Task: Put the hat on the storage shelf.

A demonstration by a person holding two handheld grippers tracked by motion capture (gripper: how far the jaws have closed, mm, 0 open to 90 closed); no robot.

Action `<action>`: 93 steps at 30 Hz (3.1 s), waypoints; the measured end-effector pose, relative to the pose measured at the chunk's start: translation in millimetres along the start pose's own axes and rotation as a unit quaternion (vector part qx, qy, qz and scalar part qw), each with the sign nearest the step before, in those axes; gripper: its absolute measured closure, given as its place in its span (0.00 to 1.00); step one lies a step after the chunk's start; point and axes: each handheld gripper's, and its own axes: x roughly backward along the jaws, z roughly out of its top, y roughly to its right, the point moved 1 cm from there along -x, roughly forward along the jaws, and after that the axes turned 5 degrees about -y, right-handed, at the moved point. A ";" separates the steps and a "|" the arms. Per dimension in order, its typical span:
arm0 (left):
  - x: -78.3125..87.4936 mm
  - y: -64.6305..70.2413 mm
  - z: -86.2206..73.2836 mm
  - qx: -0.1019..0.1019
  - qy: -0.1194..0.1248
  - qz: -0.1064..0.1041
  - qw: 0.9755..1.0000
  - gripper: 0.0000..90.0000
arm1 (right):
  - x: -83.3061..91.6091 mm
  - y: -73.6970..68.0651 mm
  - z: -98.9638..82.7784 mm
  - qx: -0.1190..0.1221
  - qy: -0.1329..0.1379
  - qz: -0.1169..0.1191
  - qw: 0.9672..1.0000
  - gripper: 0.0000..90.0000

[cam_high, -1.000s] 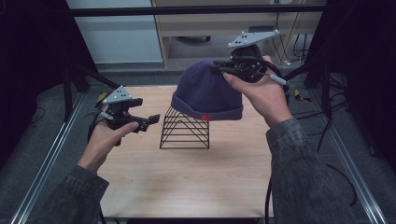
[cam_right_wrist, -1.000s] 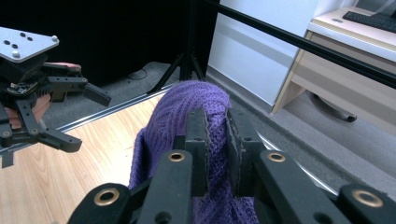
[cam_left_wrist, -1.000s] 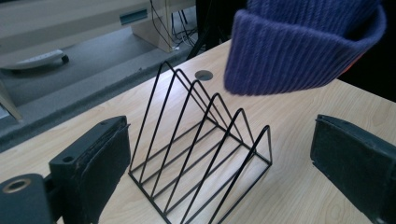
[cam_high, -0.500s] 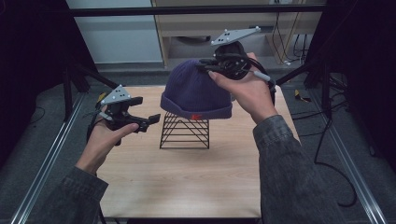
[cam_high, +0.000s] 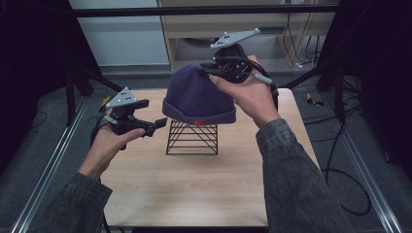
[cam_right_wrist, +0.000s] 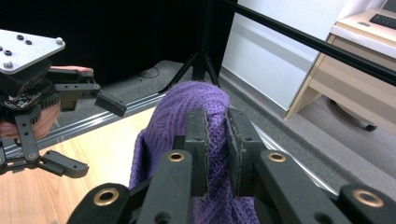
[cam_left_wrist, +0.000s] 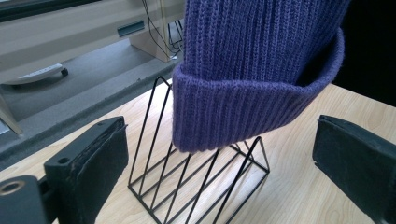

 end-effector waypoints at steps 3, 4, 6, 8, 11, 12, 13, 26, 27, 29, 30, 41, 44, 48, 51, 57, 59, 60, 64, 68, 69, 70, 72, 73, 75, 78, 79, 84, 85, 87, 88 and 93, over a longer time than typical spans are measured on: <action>-4.5 -0.9 0.4 -0.007 -0.005 -0.006 1.000 0.04 | -2.7 -1.5 1.6 -0.001 0.001 0.005 1.000 0.89; -5.9 -0.7 0.3 -0.005 -0.005 -0.007 1.000 0.04 | -4.0 -2.3 2.4 0.001 0.002 0.007 1.000 0.89; -9.2 -0.6 0.2 -0.007 -0.010 -0.008 1.000 0.04 | -6.6 -3.7 3.9 0.002 0.001 0.009 1.000 0.89; -11.6 -1.5 0.1 -0.008 -0.012 -0.007 1.000 0.04 | -8.8 -5.3 5.7 0.005 0.000 0.012 1.000 0.89; -13.9 -5.4 -0.8 -0.001 -0.015 -0.005 1.000 0.03 | -10.4 -8.6 9.0 0.008 0.000 0.015 1.000 0.89; -14.7 -6.8 -1.1 0.001 -0.015 -0.004 1.000 0.03 | -10.7 -9.3 10.1 0.009 0.001 0.016 1.000 0.89; -15.2 -8.8 -1.3 0.002 -0.017 -0.005 1.000 0.03 | -10.8 -9.9 10.9 0.010 0.000 0.016 1.000 0.89; -37.0 -17.3 4.3 0.002 -0.044 -0.052 0.998 0.33 | -19.7 -10.9 15.9 0.014 -0.002 0.021 1.000 0.89; -38.0 -16.8 4.3 -0.003 -0.044 -0.049 0.998 0.38 | -20.0 -10.4 15.9 0.013 -0.003 0.021 1.000 0.89; -39.4 -16.8 4.3 -0.011 -0.048 -0.043 0.998 0.52 | -20.6 -8.8 16.1 0.012 -0.005 0.020 1.000 0.89; -39.7 -16.6 4.5 -0.011 -0.050 -0.039 0.998 0.59 | -21.3 -7.4 16.2 0.011 -0.005 0.018 1.000 0.89; -28.7 -13.6 8.7 -0.010 -0.044 -0.013 0.999 0.74 | -25.6 5.5 13.8 0.000 -0.007 0.002 1.000 0.89; -27.3 -16.9 7.8 -0.005 -0.042 -0.005 0.999 0.73 | -29.7 8.6 12.5 -0.002 -0.015 -0.002 1.000 0.89; -28.5 -20.2 5.5 -0.001 -0.045 0.001 0.999 0.73 | -36.5 12.0 10.6 -0.007 -0.020 -0.003 1.000 0.89; -31.0 -22.1 1.0 0.003 -0.050 -0.001 0.999 0.73 | -42.6 13.6 7.0 -0.011 -0.027 -0.003 1.000 0.88; -38.0 -19.9 -5.7 -0.003 -0.065 0.004 0.998 0.73 | -50.6 14.7 -2.2 -0.016 -0.040 -0.003 0.999 0.89; -39.6 -18.5 -5.6 -0.006 -0.068 0.005 0.998 0.73 | -51.7 14.7 -5.7 -0.016 -0.045 -0.004 0.999 0.89; -40.2 -17.9 -5.5 -0.007 -0.068 0.004 0.998 0.73 | -52.0 14.7 -7.1 -0.018 -0.043 -0.004 0.999 0.89; -43.4 -14.1 -6.2 -0.016 -0.072 0.005 0.997 0.73 | -51.3 16.1 -11.8 -0.021 -0.046 -0.004 0.999 0.89; -46.3 -14.7 -12.5 -0.010 -0.072 0.002 0.997 0.74 | -51.6 17.4 -17.3 -0.023 -0.051 -0.004 0.998 0.89; -46.7 -14.9 -13.9 -0.009 -0.073 0.002 0.997 0.75 | -52.8 17.4 -19.3 -0.023 -0.053 -0.003 0.998 0.89; -47.4 -14.7 -16.1 -0.009 -0.075 0.002 0.997 0.75 | -53.5 17.3 -20.5 -0.023 -0.056 -0.003 0.998 0.89; -48.1 -14.8 -19.1 -0.010 -0.079 0.002 0.997 0.75 | -56.4 16.6 -23.8 -0.023 -0.061 -0.001 0.998 0.89; -48.4 -14.9 -20.7 -0.009 -0.080 0.003 0.997 0.75 | -58.1 16.1 -25.4 -0.023 -0.062 0.000 0.998 0.89; -49.1 -15.8 -23.9 -0.007 -0.082 0.003 0.997 0.75 | -60.7 15.3 -28.1 -0.023 -0.066 0.001 0.998 0.89; -49.7 -17.3 -29.1 -0.004 -0.085 0.002 0.996 0.76 | -63.7 13.6 -31.0 -0.021 -0.072 0.004 0.997 0.89; -50.2 -17.4 -31.2 -0.002 -0.085 0.002 0.996 0.76 | -64.6 13.0 -31.8 -0.019 -0.075 0.005 0.997 0.89; -51.6 -18.1 -36.9 0.002 -0.090 0.003 0.996 0.76 | -69.9 9.5 -34.9 -0.013 -0.082 0.008 0.997 0.89; -52.1 -18.2 -38.6 0.004 -0.090 0.002 0.996 0.76 | -70.7 8.7 -35.4 -0.014 -0.084 0.009 0.996 0.89; -52.8 -18.9 -41.9 0.006 -0.091 0.002 0.996 0.76 | -72.6 7.6 -36.7 -0.010 -0.089 0.010 0.996 0.89; -53.3 -19.1 -43.7 0.008 -0.091 0.001 0.996 0.76 | -73.4 7.3 -37.4 -0.009 -0.090 0.010 0.996 0.89; -55.0 -19.4 -51.5 0.011 -0.096 0.000 0.995 0.76 | -79.5 4.9 -42.9 -0.007 -0.100 0.013 0.995 0.89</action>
